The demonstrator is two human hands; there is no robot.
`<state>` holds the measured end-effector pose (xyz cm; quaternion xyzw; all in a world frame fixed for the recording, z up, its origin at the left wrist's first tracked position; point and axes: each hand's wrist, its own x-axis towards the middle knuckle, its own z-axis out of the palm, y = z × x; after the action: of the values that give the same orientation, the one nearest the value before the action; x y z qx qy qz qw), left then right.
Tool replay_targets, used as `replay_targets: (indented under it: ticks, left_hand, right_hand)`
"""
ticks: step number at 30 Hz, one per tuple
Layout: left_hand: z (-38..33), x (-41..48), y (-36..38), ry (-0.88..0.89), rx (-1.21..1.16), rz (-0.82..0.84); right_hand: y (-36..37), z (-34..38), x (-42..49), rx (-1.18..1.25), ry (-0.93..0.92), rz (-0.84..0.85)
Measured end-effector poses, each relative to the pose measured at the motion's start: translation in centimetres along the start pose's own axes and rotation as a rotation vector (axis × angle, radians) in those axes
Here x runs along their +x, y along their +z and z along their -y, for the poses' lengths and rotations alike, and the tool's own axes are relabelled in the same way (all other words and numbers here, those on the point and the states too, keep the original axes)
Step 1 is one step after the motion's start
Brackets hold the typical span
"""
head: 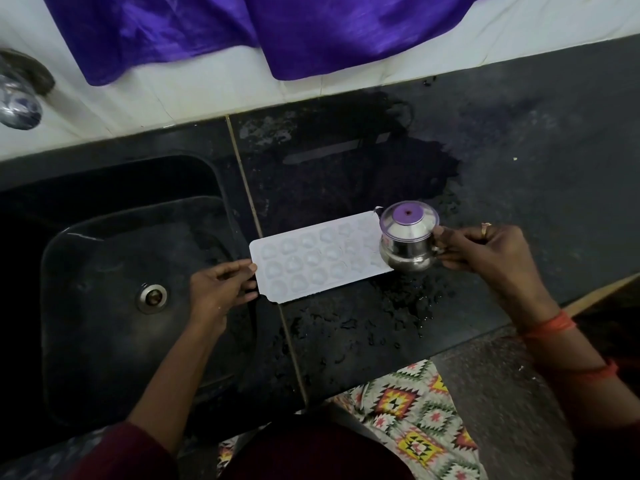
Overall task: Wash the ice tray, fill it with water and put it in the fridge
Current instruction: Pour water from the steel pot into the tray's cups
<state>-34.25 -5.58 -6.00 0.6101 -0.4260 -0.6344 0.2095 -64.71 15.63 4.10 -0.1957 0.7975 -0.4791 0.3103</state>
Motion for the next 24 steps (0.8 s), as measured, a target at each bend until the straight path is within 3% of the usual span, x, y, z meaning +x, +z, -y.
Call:
replay_targets:
  ticks: [24]
  left_hand:
    - [-0.39, -0.24, -0.14, 0.006, -0.008, -0.004]
  right_hand:
    - [-0.03, -0.03, 0.09, 0.004, -0.027, 0.010]
